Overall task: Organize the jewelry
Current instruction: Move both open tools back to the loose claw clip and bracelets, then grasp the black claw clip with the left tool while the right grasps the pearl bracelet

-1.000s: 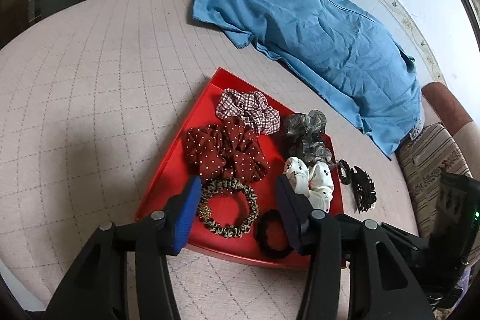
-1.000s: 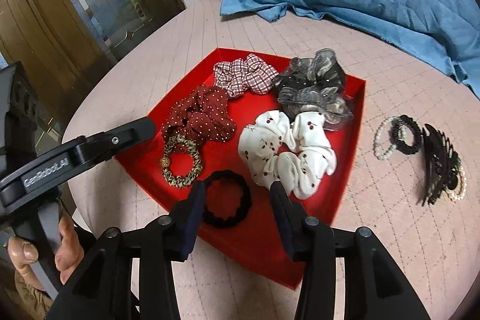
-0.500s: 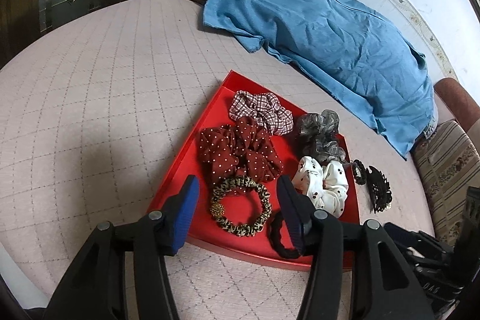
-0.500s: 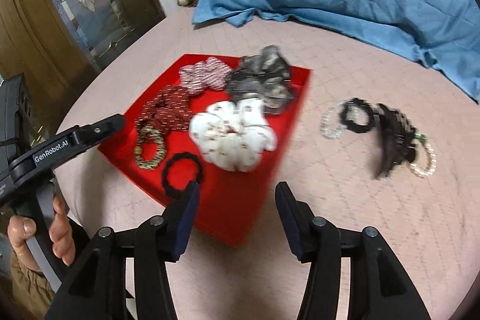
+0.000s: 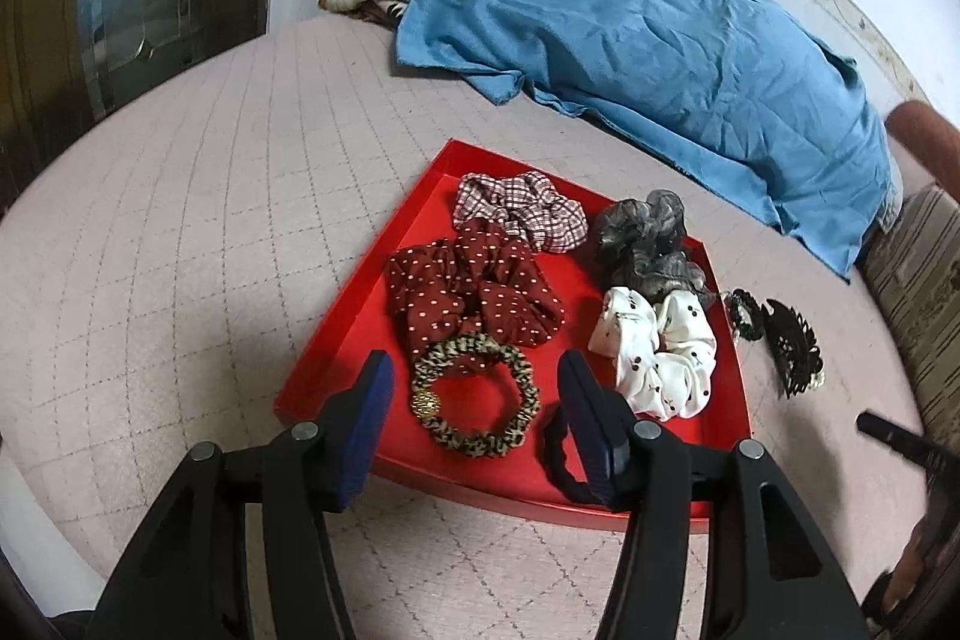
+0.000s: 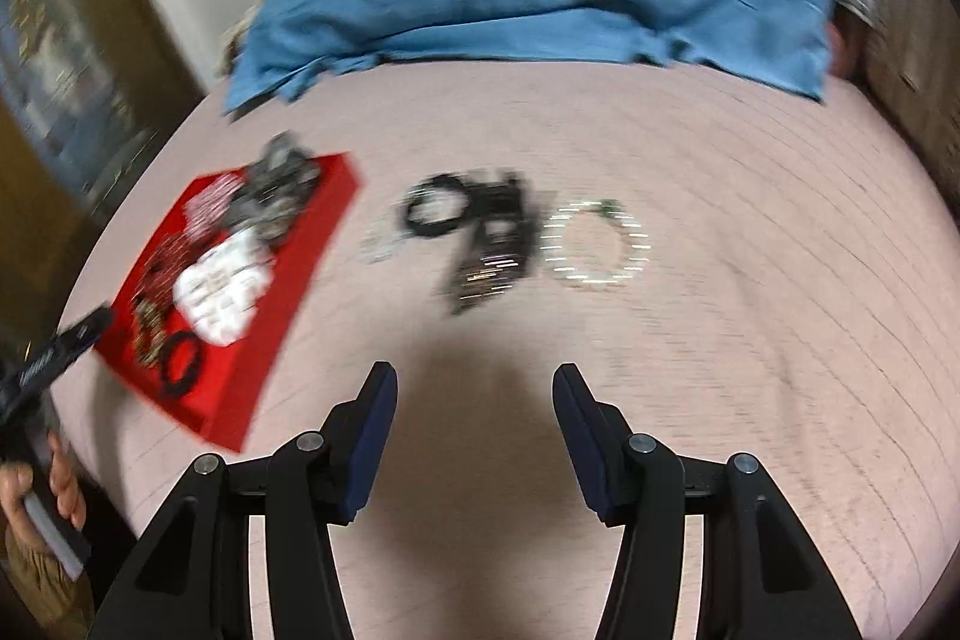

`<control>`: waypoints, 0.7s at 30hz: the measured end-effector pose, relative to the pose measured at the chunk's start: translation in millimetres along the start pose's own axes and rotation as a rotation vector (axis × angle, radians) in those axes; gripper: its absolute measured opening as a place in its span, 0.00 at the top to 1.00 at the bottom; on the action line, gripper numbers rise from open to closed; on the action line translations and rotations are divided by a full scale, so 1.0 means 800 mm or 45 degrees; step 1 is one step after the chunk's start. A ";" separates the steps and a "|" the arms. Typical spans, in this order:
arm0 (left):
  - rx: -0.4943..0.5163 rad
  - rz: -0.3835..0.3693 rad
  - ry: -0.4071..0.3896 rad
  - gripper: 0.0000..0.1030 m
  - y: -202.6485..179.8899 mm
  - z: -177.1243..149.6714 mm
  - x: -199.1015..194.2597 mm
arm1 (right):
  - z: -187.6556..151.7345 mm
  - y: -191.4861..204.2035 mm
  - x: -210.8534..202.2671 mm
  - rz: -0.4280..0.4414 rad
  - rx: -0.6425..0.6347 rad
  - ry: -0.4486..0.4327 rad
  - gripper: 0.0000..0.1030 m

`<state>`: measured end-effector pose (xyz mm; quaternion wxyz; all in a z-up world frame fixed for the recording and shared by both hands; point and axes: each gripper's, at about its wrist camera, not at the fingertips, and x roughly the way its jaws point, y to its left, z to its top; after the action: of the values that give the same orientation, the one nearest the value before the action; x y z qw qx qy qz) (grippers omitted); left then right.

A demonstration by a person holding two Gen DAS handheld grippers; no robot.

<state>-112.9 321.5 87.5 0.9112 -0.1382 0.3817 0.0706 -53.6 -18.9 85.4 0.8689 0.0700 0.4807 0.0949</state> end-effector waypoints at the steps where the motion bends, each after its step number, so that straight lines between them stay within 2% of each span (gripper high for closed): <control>1: 0.011 0.007 -0.006 0.44 -0.003 -0.001 0.000 | 0.004 -0.011 0.001 -0.009 0.023 -0.004 0.43; 4: 0.044 0.011 -0.018 0.43 -0.016 -0.004 -0.001 | 0.017 -0.030 0.009 -0.011 0.060 -0.007 0.43; 8: 0.071 0.005 -0.028 0.43 -0.028 -0.004 0.000 | 0.036 -0.025 0.024 -0.006 0.019 -0.004 0.45; 10: 0.079 -0.004 -0.028 0.43 -0.032 -0.005 0.000 | 0.048 -0.016 0.032 -0.018 -0.024 -0.013 0.52; 13: 0.087 -0.017 -0.021 0.43 -0.036 -0.004 0.003 | 0.065 -0.006 0.046 -0.027 -0.063 -0.014 0.58; 20: 0.087 -0.039 -0.002 0.43 -0.038 -0.003 0.008 | 0.086 0.003 0.096 -0.045 -0.105 0.061 0.71; 21: 0.088 -0.039 0.001 0.43 -0.039 -0.003 0.009 | 0.087 0.002 0.104 -0.036 -0.094 0.075 0.75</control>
<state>-102.2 291.7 87.1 0.9163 -0.1125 0.3820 0.0435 48.3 -0.2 54.2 0.8577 0.0284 0.5030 0.1023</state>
